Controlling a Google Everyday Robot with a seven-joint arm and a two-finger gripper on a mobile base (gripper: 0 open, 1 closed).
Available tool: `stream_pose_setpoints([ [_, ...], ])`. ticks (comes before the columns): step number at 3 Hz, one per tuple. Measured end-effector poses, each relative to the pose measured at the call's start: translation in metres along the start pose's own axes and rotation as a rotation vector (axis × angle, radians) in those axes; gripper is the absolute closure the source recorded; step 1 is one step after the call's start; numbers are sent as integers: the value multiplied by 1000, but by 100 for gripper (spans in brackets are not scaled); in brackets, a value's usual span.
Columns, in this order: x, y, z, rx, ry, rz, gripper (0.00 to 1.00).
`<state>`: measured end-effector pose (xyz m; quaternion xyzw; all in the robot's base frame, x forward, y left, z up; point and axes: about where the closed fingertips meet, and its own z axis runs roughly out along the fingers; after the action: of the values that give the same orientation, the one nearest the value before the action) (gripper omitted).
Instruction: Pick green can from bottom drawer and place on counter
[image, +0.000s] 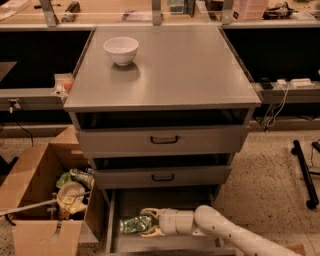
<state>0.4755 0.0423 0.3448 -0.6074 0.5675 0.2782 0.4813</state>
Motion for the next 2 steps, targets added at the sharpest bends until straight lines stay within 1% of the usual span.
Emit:
stream_pose_setpoints([
  [1,-106,-7,-44,16,-2,-111,100],
  [2,-162,-14,-72,26,12,-187,100],
])
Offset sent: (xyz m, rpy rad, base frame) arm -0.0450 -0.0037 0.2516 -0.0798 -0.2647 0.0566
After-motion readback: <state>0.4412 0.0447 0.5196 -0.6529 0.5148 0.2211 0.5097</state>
